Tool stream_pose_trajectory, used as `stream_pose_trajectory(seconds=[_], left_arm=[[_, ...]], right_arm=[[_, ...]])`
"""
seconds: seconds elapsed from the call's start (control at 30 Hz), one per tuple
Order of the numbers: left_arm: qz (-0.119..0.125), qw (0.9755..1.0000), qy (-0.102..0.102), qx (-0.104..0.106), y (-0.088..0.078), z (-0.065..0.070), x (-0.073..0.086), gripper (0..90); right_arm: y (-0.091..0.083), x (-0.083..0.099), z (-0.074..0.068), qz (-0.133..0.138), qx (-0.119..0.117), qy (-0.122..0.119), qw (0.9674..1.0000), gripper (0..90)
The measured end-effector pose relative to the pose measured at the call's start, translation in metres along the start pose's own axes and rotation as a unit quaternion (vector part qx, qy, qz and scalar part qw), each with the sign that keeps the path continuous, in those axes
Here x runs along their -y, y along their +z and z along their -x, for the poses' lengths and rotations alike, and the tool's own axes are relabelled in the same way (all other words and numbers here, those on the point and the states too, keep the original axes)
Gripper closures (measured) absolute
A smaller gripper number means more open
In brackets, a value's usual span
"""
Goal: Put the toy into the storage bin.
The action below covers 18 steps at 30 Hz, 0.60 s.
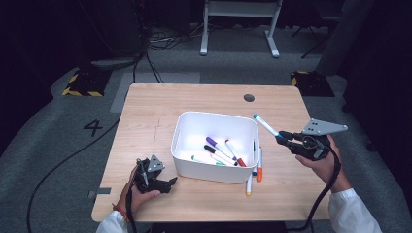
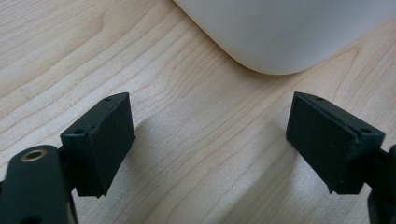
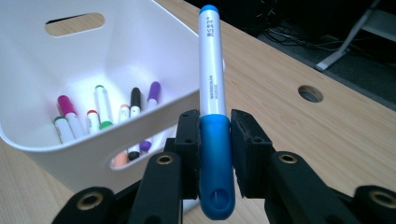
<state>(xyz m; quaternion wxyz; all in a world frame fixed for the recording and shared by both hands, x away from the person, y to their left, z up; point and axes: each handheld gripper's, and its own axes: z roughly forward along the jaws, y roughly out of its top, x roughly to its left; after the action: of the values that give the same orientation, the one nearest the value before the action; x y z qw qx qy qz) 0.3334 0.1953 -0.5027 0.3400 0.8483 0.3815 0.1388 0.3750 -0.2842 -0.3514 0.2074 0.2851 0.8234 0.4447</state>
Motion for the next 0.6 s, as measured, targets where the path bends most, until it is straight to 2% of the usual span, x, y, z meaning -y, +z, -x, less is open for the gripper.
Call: stream_pose_trajectory(seconds=[0.37, 0.6], left_arm=[[0.0, 1.0, 0.0, 0.0, 0.0, 0.0, 0.0, 15.3], [0.0, 1.0, 0.0, 0.0, 0.0, 0.0, 0.0, 15.3]], right_arm=[[0.025, -0.025, -0.014, -0.009, -0.032, -0.026, 0.9991, 74.1], [0.046, -0.039, -0.029, -0.027, -0.062, -0.04, 0.9969, 74.1]])
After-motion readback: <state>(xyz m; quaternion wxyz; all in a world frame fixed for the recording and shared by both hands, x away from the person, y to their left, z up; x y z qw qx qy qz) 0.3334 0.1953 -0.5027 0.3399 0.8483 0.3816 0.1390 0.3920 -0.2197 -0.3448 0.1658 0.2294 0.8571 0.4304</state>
